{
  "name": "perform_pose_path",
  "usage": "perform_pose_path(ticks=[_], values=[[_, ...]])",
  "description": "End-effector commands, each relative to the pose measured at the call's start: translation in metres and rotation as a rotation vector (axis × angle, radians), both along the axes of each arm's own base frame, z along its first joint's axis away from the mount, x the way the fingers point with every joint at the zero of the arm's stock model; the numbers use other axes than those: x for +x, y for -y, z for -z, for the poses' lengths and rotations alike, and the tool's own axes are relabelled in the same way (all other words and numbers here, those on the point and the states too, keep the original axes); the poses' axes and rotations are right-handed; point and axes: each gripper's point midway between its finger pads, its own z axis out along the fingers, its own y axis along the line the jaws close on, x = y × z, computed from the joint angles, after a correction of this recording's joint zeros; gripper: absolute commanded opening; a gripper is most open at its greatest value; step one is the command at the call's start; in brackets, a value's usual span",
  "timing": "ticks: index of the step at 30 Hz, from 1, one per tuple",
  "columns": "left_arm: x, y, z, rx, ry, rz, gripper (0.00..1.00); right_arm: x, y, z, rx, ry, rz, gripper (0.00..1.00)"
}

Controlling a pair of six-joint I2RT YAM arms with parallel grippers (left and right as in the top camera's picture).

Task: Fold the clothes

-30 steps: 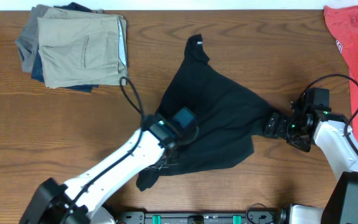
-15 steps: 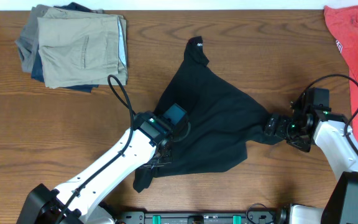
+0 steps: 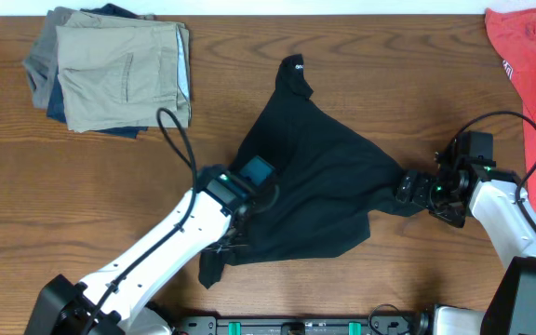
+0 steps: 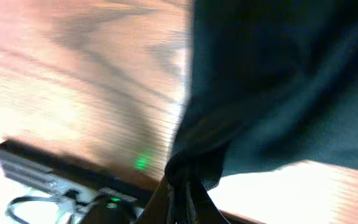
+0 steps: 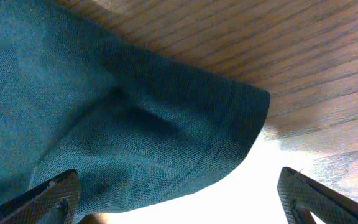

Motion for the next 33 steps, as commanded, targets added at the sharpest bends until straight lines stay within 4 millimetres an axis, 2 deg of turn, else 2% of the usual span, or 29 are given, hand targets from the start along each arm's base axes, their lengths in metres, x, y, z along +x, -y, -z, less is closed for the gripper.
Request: perform_pose_path(ticks=[1,8,13,19,24,28,33], values=[[0.013,-0.031,-0.017,0.094,0.082,-0.085,0.06,0.000,0.000,0.001,0.003,-0.002,-0.007,0.99],[0.021,-0.078,-0.034,0.127,0.151,-0.269,0.06,0.000,-0.004,0.000,0.025,0.000,-0.010,0.99],[0.022,-0.114,-0.042,0.163,0.185,-0.402,0.06,0.001,-0.033,-0.008,0.187,0.028,-0.077,0.99],[0.017,-0.146,-0.043,0.179,0.179,-0.572,0.06,-0.018,-0.067,-0.016,0.329,-0.017,-0.167,0.98],[0.013,-0.153,-0.040,0.145,0.165,-0.650,0.06,-0.033,-0.094,-0.020,0.375,-0.053,-0.285,0.97],[0.013,-0.153,-0.039,0.145,0.165,-0.651,0.06,-0.041,-0.100,-0.010,0.297,-0.107,-0.284,0.95],[0.013,-0.153,-0.039,0.146,0.164,-0.651,0.06,-0.054,-0.120,0.004,0.279,-0.133,-0.304,0.86]])
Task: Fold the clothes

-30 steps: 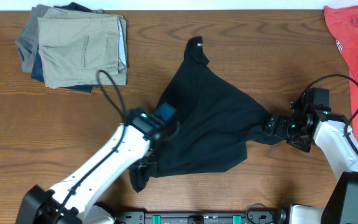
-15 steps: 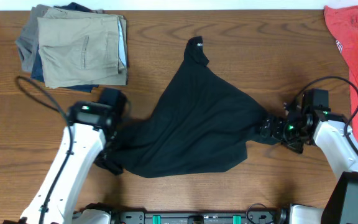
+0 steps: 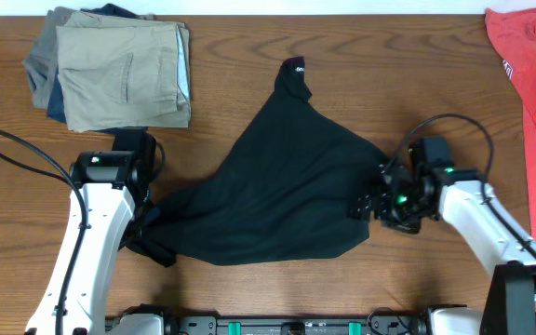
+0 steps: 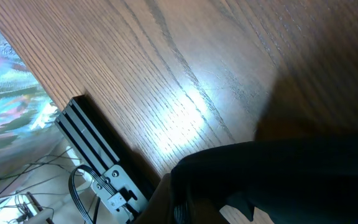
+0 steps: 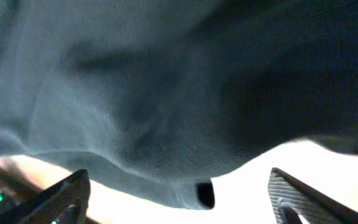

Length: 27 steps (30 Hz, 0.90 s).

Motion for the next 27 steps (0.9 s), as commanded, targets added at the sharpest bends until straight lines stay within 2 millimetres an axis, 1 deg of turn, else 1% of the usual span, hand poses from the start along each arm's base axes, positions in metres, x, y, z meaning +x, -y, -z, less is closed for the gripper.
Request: perform_pose_path(ticks=[1,4,5,6,10,14,16,18,19,23,25,27], values=[[0.004,-0.002,-0.007,0.010,0.029,-0.009,0.06,-0.015,-0.010,0.012,-0.019,-0.051,0.013,0.82],[0.004,-0.002,-0.007,0.010,0.029,-0.009,0.06,-0.018,-0.013,0.019,-0.044,-0.053,0.026,0.72],[0.003,-0.002,-0.007,0.010,0.029,-0.008,0.06,-0.018,-0.012,0.020,-0.056,-0.055,0.034,0.64],[0.003,-0.002,-0.007,0.010,0.029,-0.009,0.06,-0.018,-0.011,0.020,-0.061,-0.057,0.039,0.59],[0.003,-0.002,-0.007,0.010,0.029,-0.009,0.06,-0.019,-0.011,0.020,-0.064,-0.064,0.038,0.47],[0.003,-0.002,-0.007,0.010,0.029,-0.008,0.07,-0.022,-0.003,0.023,-0.106,-0.076,0.047,0.33],[0.003,-0.002,-0.007,0.010,0.029,-0.009,0.06,-0.024,0.000,0.024,-0.121,-0.082,0.048,0.21],[0.003,-0.002,-0.007,0.010,0.029,-0.008,0.06,-0.024,0.002,0.024,-0.125,-0.087,0.052,0.04],[0.003,-0.002,-0.007,0.010,0.029,-0.008,0.06,-0.023,0.003,0.023,-0.125,-0.088,0.057,0.01],[0.003,-0.002,-0.007,0.010,0.029,-0.008,0.06,-0.015,0.006,0.014,-0.126,-0.074,0.052,0.01],[0.003,-0.002,-0.007,0.010,0.029,-0.008,0.06,-0.007,0.010,0.003,-0.130,-0.064,0.041,0.01],[0.003,-0.002,-0.007,0.010,0.029,-0.008,0.07,0.001,0.021,-0.012,-0.167,-0.065,0.057,0.01]])
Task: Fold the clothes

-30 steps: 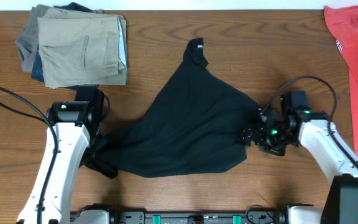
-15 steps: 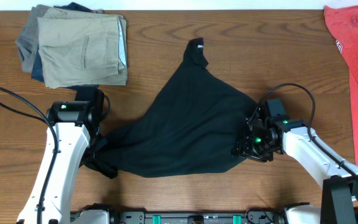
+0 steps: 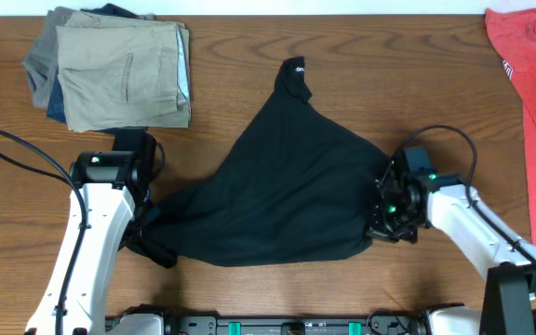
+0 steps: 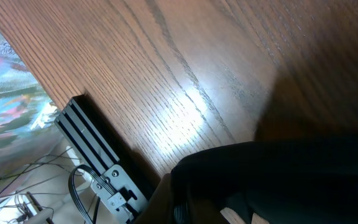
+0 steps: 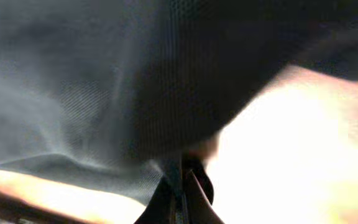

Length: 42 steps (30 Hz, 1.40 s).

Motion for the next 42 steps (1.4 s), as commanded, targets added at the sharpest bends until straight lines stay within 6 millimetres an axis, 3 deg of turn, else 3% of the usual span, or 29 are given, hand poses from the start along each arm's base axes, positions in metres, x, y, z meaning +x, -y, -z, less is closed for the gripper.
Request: perform_pose_path(ticks=[1,6,10,16,20,23,27,34,38,42], values=[[0.004,-0.003,-0.007,0.012,0.030,-0.008,0.07,0.031,0.019,-0.026,-0.068,0.071,0.005,0.01],[0.003,-0.003,-0.007,0.012,0.029,-0.008,0.07,0.051,0.070,-0.072,-0.254,0.083,0.088,0.01],[0.003,-0.003,-0.007,0.012,0.029,-0.008,0.07,0.057,0.090,-0.098,-0.275,0.099,0.156,0.01],[-0.003,0.009,-0.005,-0.065,-0.001,0.031,0.06,0.047,0.093,-0.112,-0.268,0.118,0.180,0.01],[-0.004,0.018,-0.021,-0.119,0.066,0.063,0.06,0.046,0.091,-0.138,-0.250,0.210,0.191,0.01],[0.000,0.027,-0.049,-0.174,0.179,0.137,0.06,0.047,0.090,-0.168,-0.244,0.316,0.203,0.01],[0.007,0.048,-0.106,-0.269,0.409,0.288,0.06,0.045,0.090,-0.216,-0.241,0.451,0.211,0.01],[-0.014,0.059,-0.204,-0.283,0.756,0.383,0.06,0.028,0.089,-0.286,-0.244,0.586,0.196,0.01],[-0.022,0.059,-0.244,-0.264,0.900,0.395,0.06,0.023,0.089,-0.322,-0.243,0.680,0.204,0.01],[-0.003,0.060,-0.268,-0.243,1.016,0.417,0.06,0.032,0.089,-0.347,-0.240,0.783,0.215,0.01]])
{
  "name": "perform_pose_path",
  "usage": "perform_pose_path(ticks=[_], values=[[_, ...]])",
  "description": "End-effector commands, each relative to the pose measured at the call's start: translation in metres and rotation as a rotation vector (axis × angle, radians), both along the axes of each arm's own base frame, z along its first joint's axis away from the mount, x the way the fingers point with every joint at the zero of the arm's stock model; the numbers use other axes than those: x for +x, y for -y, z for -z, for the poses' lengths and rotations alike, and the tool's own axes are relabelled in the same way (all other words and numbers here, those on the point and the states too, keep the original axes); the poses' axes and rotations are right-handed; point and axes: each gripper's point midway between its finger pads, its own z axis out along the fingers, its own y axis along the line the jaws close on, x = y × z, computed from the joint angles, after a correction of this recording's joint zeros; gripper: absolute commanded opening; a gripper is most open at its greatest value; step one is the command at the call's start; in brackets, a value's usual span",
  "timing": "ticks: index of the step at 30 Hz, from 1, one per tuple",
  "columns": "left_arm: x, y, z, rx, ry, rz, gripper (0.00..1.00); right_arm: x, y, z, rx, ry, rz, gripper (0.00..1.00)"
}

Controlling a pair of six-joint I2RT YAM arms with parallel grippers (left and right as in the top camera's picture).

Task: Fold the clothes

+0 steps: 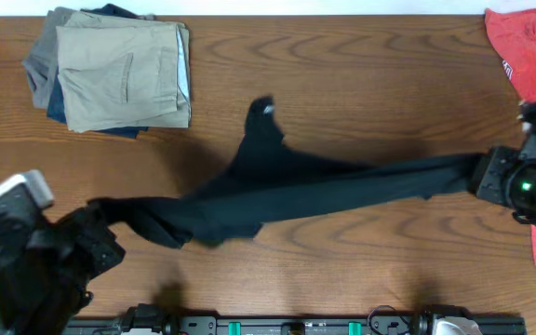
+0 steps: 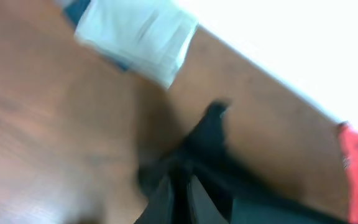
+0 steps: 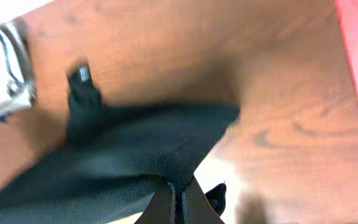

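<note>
A black garment [image 1: 287,191] hangs stretched in a long band above the wooden table, one flap [image 1: 261,119] sticking up toward the back. My left gripper [image 1: 96,212] is shut on its left end at the table's left front. My right gripper [image 1: 484,172] is shut on its right end at the far right. In the left wrist view the black garment [image 2: 216,162] runs away from my shut left gripper [image 2: 180,190], blurred. The right wrist view shows the cloth [image 3: 135,155] pinched in my shut right gripper [image 3: 178,193].
A stack of folded clothes [image 1: 110,65], tan trousers on top, lies at the back left. A red garment lies along the right edge. The wooden table [image 1: 361,65] is bare at the back middle.
Both grippers have risen and moved apart, the left toward the front left, the right to the far right. The black garment, then lying spread on the table, is now pulled taut between them.
First the left gripper held the garment's lower edge at the table's middle, and the right stood open at its right corner. Then the left end lay drawn out to the left. Then the right gripper was shut on the right edge. Now the garment hangs stretched.
</note>
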Motion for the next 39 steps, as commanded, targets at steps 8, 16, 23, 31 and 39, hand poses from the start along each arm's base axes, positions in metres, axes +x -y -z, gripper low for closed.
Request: perform_pose_path(ticks=[8,16,23,31,39], values=[[0.105,0.013,0.021,0.005,0.012,0.086,0.06,0.062,0.008,-0.010,-0.028,0.087,0.002,0.01],[0.221,0.052,0.018,-0.053,0.113,0.307,0.06,0.150,0.004,0.010,0.013,0.132,-0.038,0.01],[0.213,0.067,-0.101,-0.025,0.374,0.413,0.06,0.149,0.020,-0.071,0.007,0.322,-0.025,0.01],[0.156,0.074,-0.184,0.031,0.550,0.474,0.06,0.076,0.067,-0.163,-0.123,0.504,0.099,0.01],[0.210,0.088,-0.043,-0.067,0.071,0.523,0.06,0.090,0.067,-0.067,-0.039,0.149,0.076,0.01]])
